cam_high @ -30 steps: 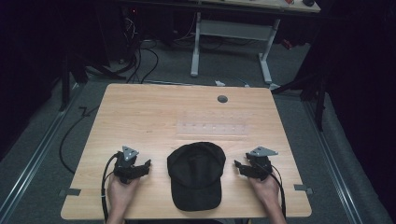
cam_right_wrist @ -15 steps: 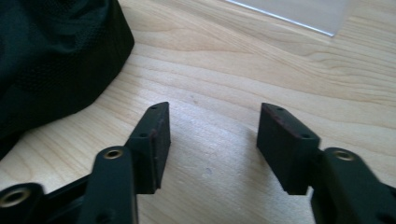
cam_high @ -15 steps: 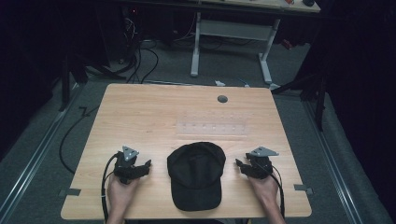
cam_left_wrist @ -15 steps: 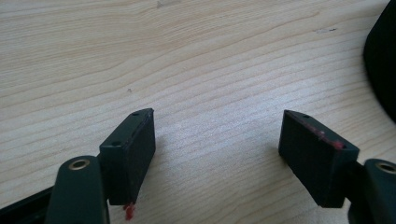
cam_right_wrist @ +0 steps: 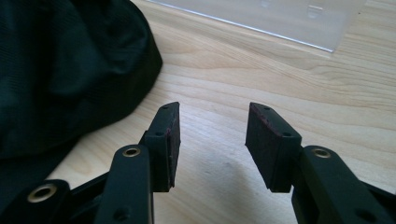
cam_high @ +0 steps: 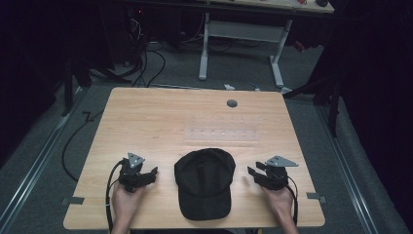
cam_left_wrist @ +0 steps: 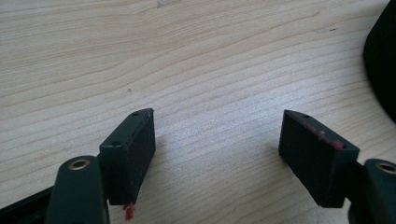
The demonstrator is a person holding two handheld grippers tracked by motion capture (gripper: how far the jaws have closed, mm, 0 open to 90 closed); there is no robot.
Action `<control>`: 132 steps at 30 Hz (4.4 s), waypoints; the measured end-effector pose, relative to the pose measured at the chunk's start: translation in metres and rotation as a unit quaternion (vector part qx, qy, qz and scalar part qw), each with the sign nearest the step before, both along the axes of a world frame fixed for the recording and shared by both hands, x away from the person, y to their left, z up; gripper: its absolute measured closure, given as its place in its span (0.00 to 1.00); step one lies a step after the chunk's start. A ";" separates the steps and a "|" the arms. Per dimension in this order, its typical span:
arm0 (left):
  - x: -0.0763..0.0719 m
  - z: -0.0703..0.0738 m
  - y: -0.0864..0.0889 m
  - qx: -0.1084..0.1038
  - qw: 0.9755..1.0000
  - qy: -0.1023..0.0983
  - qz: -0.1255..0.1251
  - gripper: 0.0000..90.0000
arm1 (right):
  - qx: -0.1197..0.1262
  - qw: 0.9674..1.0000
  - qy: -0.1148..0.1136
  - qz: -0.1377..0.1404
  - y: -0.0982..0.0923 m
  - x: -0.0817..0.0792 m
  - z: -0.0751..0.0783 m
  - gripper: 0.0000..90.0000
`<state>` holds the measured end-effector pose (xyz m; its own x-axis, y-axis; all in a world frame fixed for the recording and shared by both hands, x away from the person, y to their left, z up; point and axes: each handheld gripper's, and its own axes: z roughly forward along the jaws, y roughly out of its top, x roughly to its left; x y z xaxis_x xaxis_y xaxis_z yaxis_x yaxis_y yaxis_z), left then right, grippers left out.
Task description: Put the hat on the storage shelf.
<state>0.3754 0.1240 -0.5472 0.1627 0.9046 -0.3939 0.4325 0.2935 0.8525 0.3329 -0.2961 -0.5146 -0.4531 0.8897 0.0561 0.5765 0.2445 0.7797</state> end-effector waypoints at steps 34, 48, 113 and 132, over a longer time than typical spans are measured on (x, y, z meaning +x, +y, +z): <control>0.000 0.000 0.000 0.000 1.000 0.000 0.002 0.30 | 0.042 0.993 -0.022 0.107 0.062 -0.001 0.042 0.63; 0.000 0.000 0.000 0.000 1.000 0.000 0.002 0.30 | 0.064 0.991 -0.009 0.118 0.078 0.023 0.041 0.61; -0.007 0.005 -0.009 -0.016 0.999 0.017 -0.036 0.32 | 0.100 0.975 -0.039 0.196 0.056 0.030 0.064 0.96; -0.038 0.054 -0.033 -0.134 0.974 0.023 -0.181 0.30 | 0.115 0.972 -0.087 0.187 0.031 0.027 0.096 0.96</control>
<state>0.3379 0.0912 -0.4927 0.4283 0.6547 -0.6228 0.5856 0.3238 0.7431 0.3601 -0.2656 -0.4186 -0.7622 0.6347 0.1273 0.3353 0.2188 0.9163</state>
